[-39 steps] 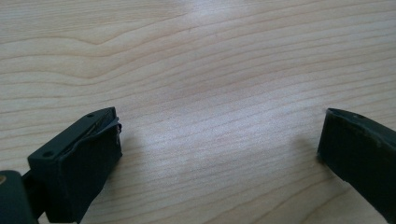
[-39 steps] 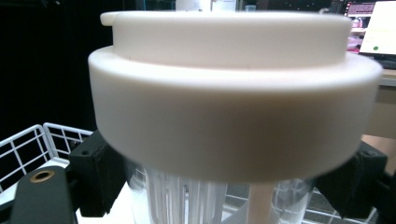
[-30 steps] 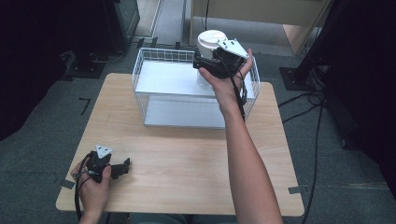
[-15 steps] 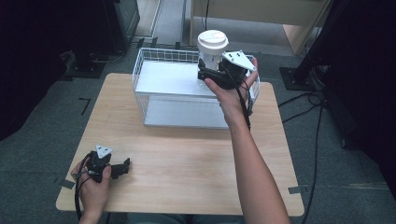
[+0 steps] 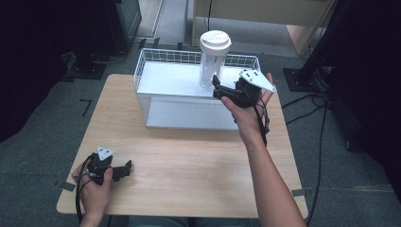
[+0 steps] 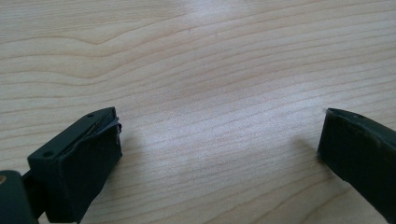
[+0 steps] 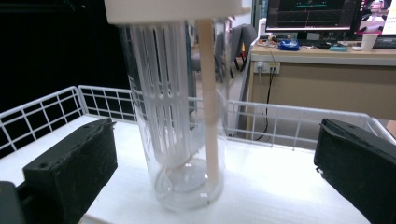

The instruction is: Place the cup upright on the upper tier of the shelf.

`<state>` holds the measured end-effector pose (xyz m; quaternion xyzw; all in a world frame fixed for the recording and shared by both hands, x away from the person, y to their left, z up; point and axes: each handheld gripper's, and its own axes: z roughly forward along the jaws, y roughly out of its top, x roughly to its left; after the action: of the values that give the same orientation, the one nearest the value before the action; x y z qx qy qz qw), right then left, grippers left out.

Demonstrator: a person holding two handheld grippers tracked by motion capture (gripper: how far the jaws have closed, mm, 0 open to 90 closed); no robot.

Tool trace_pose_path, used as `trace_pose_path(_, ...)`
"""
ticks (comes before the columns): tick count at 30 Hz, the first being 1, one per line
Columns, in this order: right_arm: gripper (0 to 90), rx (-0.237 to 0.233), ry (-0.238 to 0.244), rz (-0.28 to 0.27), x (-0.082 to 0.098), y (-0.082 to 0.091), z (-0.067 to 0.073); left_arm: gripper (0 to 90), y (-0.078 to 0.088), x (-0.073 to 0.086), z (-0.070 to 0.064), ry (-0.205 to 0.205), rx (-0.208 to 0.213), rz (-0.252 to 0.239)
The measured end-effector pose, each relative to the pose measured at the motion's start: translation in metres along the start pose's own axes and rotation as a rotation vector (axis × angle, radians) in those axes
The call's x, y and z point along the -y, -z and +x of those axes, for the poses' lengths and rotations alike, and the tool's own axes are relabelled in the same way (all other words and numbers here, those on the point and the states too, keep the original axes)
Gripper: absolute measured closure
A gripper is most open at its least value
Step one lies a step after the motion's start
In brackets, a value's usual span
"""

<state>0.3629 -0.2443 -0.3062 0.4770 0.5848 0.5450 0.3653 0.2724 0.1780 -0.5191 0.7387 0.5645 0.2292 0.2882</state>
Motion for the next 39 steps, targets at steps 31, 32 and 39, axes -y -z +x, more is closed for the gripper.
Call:
trace_pose_path(31,0.0,0.061,0.009,0.084,0.073,0.055,-0.064,0.0,0.000,0.000,0.000,-0.001,0.000,0.001)
trace_pose_path(32,0.0,0.063,0.007,0.088,0.074,0.056,-0.066,0.0,0.000,0.000,0.000,-0.001,0.000,0.001)
trace_pose_path(39,0.0,0.076,-0.005,0.115,0.091,0.063,-0.079,0.0,0.000,0.000,0.000,0.000,0.001,0.002)
